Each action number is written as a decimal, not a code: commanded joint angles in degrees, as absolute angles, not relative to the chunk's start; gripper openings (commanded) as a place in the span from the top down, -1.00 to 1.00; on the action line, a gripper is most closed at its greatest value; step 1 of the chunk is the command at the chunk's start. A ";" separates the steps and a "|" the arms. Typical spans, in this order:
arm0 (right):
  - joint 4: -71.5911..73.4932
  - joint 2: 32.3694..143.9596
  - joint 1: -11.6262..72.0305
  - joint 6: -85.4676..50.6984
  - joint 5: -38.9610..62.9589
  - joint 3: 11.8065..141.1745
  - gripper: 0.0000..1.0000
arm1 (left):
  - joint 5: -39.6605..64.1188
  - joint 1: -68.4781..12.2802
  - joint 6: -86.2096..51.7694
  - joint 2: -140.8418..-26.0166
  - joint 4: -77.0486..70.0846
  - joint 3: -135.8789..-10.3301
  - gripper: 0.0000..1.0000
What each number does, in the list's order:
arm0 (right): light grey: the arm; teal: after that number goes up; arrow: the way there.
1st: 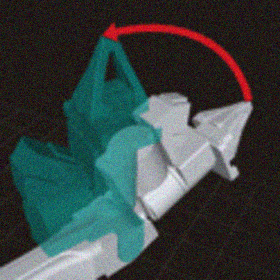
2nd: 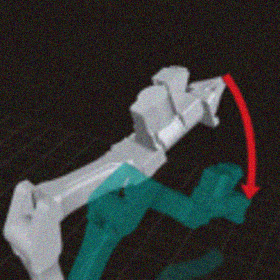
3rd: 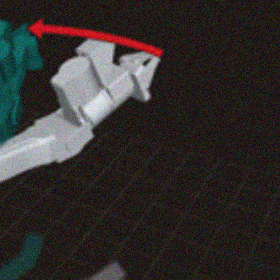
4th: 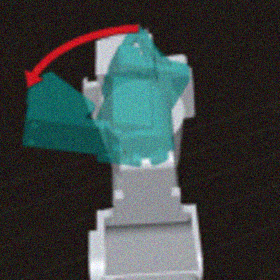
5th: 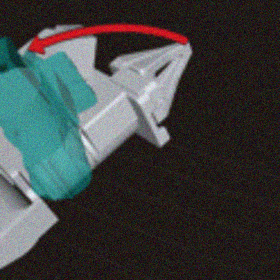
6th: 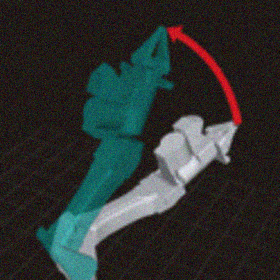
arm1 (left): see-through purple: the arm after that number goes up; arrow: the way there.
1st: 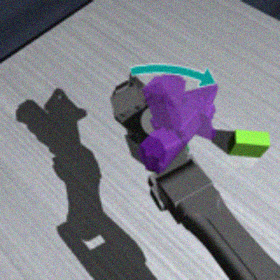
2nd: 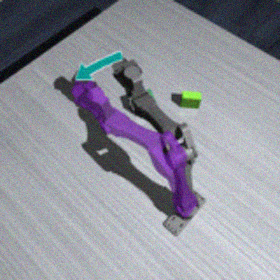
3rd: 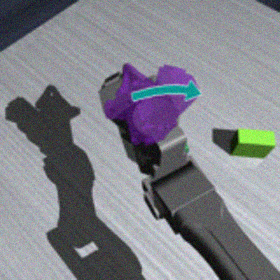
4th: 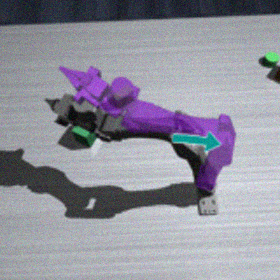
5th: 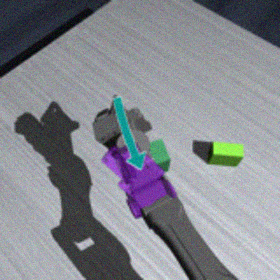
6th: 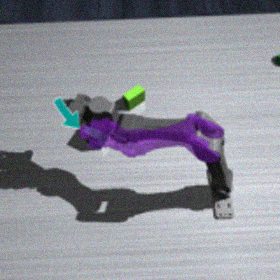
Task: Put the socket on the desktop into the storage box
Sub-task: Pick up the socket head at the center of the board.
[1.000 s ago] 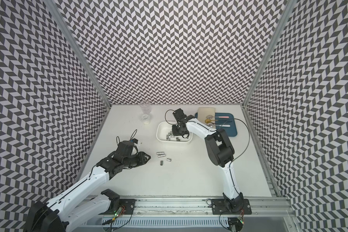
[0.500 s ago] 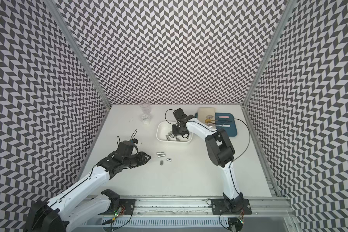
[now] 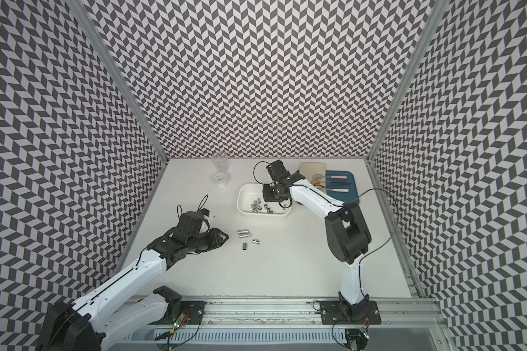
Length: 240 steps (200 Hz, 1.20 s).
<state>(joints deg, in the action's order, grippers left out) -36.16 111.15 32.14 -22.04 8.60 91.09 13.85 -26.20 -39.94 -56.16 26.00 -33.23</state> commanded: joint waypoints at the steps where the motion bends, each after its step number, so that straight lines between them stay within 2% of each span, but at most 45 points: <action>1: -33.22 107.00 32.76 -21.93 8.87 88.51 0.28 | 12.88 -25.89 -39.20 -56.55 26.10 -35.29 0.34; 240: -22.71 77.75 36.79 -23.97 13.94 55.93 0.27 | 12.74 -26.37 -37.57 -67.29 24.09 -41.03 0.34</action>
<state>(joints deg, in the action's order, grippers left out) -26.46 81.14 36.23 -23.16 13.10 58.72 13.15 -26.22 -38.46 -66.15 25.71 -39.16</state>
